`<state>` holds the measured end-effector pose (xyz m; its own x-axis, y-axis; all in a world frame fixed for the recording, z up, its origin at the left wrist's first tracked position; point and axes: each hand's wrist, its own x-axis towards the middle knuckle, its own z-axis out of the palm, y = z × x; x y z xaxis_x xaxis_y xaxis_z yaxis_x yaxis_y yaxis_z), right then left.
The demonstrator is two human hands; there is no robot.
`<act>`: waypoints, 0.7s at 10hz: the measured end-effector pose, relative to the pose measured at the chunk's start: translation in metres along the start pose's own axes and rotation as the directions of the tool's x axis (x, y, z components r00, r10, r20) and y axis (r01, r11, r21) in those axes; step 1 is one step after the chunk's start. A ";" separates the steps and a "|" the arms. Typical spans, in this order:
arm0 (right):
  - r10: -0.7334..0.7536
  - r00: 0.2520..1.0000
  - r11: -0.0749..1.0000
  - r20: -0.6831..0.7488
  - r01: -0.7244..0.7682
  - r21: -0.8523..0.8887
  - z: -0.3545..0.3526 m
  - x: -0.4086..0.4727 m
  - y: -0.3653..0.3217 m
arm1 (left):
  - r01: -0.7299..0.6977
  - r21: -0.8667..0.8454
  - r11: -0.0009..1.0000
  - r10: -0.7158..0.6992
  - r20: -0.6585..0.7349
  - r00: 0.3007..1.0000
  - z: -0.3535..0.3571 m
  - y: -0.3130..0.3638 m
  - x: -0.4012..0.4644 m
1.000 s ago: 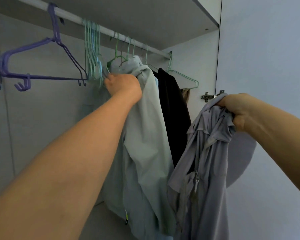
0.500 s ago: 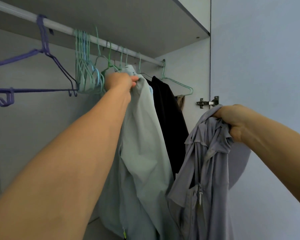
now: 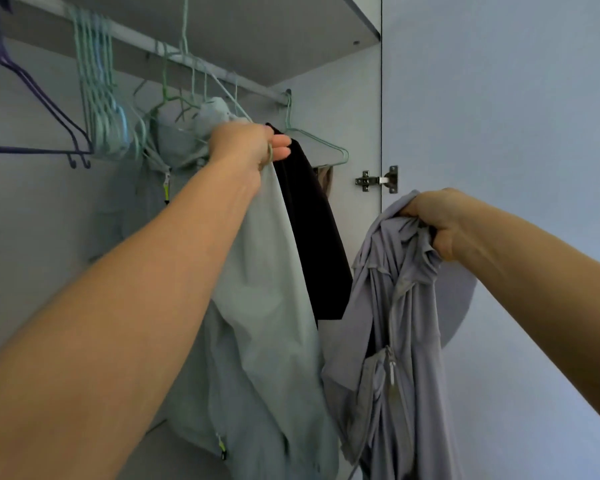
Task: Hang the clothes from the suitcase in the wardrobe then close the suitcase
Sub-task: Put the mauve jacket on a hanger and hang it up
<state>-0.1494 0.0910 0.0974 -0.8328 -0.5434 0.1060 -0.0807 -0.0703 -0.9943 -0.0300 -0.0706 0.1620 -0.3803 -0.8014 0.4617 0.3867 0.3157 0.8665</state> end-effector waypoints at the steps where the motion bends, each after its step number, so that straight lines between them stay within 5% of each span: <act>1: 0.016 1.000 0.999 -0.023 -0.017 -0.030 0.001 0.002 0.007 | 0.042 0.079 0.996 -0.061 0.249 0.967 0.021 -0.025 -0.053; 4: -0.021 0.996 0.990 0.091 0.034 -0.135 -0.013 -0.007 0.023 | 0.135 0.273 0.953 -0.250 0.446 0.860 0.063 -0.134 -0.158; 6: 0.041 0.984 0.989 0.175 -0.015 -0.144 -0.020 -0.015 0.046 | 0.021 0.517 0.855 -0.282 0.432 0.857 0.075 -0.157 -0.172; 7: -0.016 0.982 0.932 0.188 0.083 -0.354 -0.022 -0.015 0.061 | -0.004 0.550 0.835 -0.336 0.515 0.788 0.083 -0.154 -0.182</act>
<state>-0.1539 0.1137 0.0352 -0.7134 -0.6898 0.1232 -0.3384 0.1853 -0.9226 -0.0899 0.0689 -0.0396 -0.8627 -0.4759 0.1711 -0.1373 0.5460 0.8265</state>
